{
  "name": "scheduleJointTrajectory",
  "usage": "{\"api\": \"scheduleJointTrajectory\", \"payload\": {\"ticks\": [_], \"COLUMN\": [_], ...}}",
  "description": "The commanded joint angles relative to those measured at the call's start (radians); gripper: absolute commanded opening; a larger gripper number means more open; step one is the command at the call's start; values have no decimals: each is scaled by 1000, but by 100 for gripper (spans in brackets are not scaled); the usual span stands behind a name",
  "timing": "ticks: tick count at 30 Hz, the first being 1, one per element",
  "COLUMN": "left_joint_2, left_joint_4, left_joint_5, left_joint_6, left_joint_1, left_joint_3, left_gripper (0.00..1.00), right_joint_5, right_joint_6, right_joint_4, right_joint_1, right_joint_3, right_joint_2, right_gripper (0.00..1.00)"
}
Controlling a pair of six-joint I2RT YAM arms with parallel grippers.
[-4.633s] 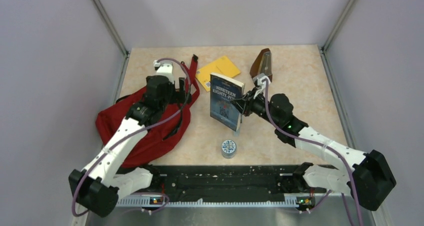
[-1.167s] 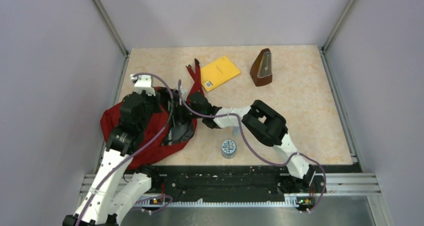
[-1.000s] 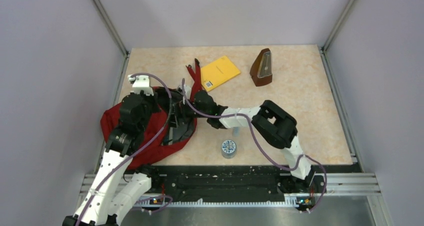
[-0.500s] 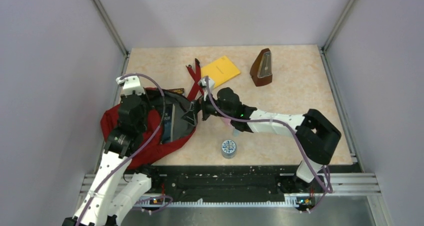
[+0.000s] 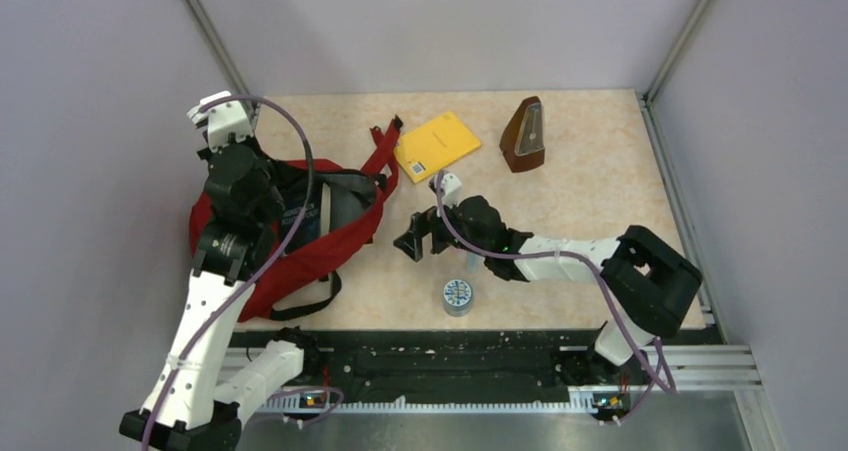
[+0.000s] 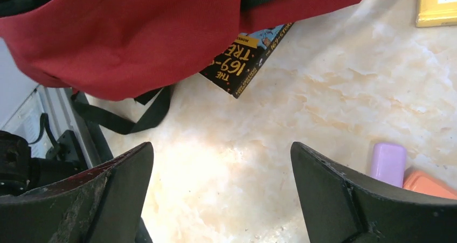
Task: Pack the student bag
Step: Pick up the book from the center of the board.
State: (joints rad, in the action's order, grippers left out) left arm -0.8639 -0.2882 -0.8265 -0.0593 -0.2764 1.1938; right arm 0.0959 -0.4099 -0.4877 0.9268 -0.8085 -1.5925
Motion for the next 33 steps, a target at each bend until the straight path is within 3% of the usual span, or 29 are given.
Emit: {"api": "scheduleJointTrajectory", "payload": {"ticks": [1,7,14,33], "left_joint_2": [-15,-47,-40,69], "left_joint_4": [369,392,432,470], "left_joint_5": [-116,-83,-57,-51], "left_joint_6": [-141,-100,-35,22], "left_joint_1": [42,121,192,229], "left_joint_3": [39,32,-20,-57], "left_gripper": [0,0,0,0], "right_joint_5": [-9,-15,-33,-419], "right_joint_6": [-56,-86,17,300], "right_joint_4": [-194,-327,-409,-159], "right_joint_1": [6,56,103,193], "right_joint_3": [11,-42,-203,-668], "right_joint_2": [-13,-179,-390,-755], "right_gripper": [94,90,87,95]}}
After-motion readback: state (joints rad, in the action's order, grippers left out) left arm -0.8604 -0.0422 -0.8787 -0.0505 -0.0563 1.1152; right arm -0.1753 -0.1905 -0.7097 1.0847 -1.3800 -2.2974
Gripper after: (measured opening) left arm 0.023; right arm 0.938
